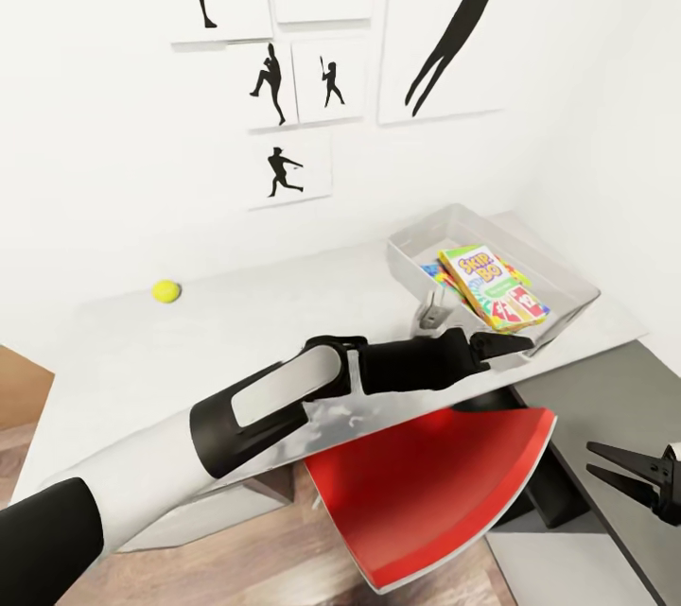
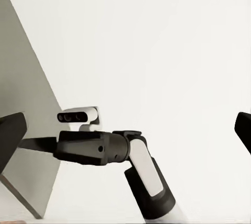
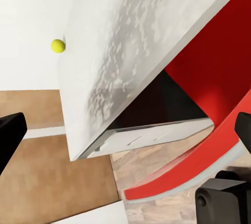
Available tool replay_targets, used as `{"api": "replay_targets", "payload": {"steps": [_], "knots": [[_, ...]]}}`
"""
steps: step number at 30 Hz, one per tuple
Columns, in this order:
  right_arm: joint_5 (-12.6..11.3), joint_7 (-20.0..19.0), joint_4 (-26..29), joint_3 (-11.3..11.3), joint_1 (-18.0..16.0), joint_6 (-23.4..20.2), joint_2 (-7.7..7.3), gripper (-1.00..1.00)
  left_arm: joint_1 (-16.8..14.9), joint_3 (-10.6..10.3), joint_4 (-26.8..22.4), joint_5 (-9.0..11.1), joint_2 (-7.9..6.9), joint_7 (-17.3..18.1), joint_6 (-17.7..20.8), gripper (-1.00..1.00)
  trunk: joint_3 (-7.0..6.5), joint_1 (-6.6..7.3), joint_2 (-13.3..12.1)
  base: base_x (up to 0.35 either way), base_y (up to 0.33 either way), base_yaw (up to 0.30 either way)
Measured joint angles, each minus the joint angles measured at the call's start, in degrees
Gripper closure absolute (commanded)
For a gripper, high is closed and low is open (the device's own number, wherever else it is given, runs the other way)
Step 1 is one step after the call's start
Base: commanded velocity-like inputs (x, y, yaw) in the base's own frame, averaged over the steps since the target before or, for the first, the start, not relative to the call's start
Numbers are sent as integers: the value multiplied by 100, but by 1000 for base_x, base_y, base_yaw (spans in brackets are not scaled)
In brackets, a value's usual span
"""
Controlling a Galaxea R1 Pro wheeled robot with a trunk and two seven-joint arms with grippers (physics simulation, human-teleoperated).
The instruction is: Put all the toys in the child's room - the three board games (two on the bed and one on the table), the two jigsaw puzzles on the table, and the tennis ball on the table - inside the toy box on the table in the child's room.
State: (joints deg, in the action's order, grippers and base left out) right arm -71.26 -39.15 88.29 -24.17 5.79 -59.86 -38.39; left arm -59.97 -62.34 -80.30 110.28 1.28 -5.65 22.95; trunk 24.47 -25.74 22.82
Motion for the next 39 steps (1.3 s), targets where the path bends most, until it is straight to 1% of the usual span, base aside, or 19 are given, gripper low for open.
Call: {"api": "replay_targets", "payload": {"steps": [2,9,18,26,39], "knots": [[1,-1,0,0,0,0,0,-100,0,-19,-70,0,-60,53,74,-100,-19,0,0,0,0,0],[5,-2,9,-3,0,1,0,-100,98,-31,-123,-3,-153,128,283,-100,-85,0,0,0,0,0],[7,-2,11,-3,2,1,0,-100,159,-19,-128,-4,-146,148,348,-100,-171,0,0,0,0,0],[9,-2,9,-2,4,1,0,-100,323,-11,-131,-4,-144,286,334,-100,-247,-1,-1,-28,20,0],[9,0,10,-2,0,1,0,-100,351,-15,-131,-4,-158,313,330,-100,-370,0,0,-38,23,0]]}}
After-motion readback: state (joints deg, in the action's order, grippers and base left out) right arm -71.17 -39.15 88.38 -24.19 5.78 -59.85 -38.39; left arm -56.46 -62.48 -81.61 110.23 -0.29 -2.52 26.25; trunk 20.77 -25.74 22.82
